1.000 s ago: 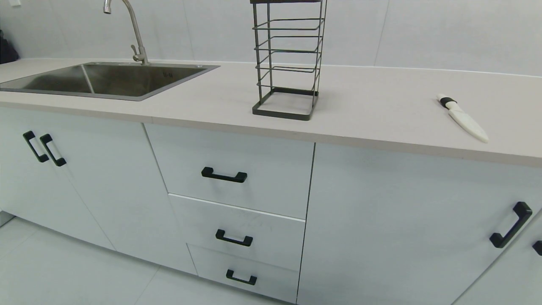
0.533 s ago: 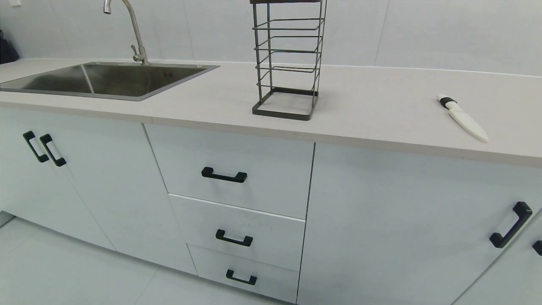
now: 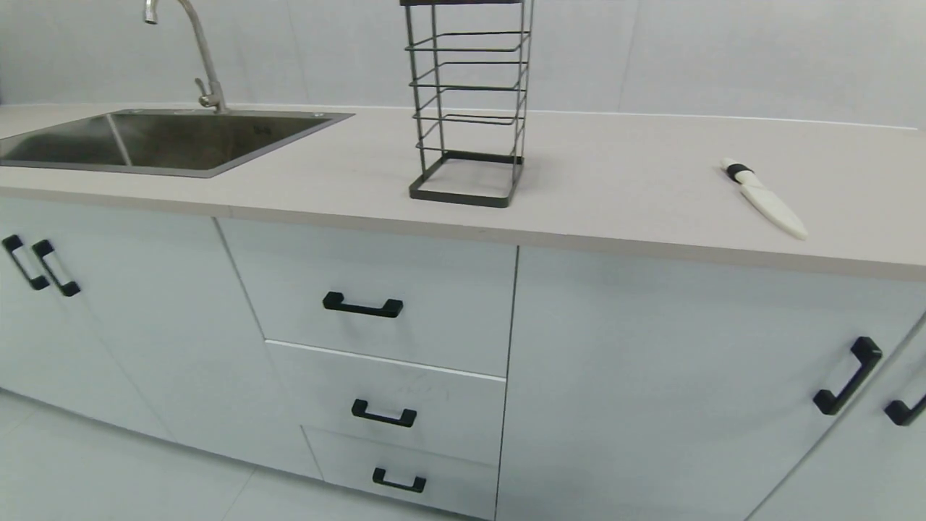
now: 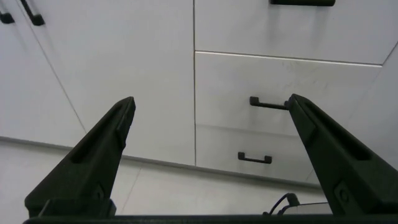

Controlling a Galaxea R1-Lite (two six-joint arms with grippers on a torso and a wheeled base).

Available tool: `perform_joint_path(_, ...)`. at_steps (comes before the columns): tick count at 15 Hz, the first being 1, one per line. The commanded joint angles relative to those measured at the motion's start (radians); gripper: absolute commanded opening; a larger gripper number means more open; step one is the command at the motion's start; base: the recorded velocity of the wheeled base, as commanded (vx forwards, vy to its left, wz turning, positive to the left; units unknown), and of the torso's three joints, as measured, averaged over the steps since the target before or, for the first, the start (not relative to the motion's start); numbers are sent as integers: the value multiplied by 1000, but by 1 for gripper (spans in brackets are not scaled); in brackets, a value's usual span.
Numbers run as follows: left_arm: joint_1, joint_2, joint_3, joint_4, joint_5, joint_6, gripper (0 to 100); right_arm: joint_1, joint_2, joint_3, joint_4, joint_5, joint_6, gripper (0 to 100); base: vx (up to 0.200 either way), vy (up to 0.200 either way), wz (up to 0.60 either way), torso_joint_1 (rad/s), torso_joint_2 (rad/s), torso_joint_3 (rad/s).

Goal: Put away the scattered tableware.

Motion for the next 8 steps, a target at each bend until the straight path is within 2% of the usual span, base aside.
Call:
perform_joint_path(1, 0, 2, 0, -1, 0, 1, 100, 0, 2, -1, 1, 0, 0, 100, 0, 0, 0, 0, 0, 0)
perform_joint_path(2, 0, 2, 0, -1, 0, 1, 100, 0, 2, 0, 1, 0, 0, 100, 0, 0, 0, 0, 0, 0)
perform_joint_path(4, 0, 2, 0, -1, 1, 1, 100, 0, 2, -1, 1, 0, 0, 100, 0, 0, -600, 2, 0, 2)
perform_joint_path(7, 0, 2, 0, -1, 1, -1, 100, 0, 2, -1, 1, 0, 0, 100, 0, 0, 0, 0, 0, 0)
perform_joint_path(8, 0, 2, 0, -1, 1, -2, 100, 0, 2, 0, 1, 0, 0, 100, 0, -200, 0, 2, 2, 2)
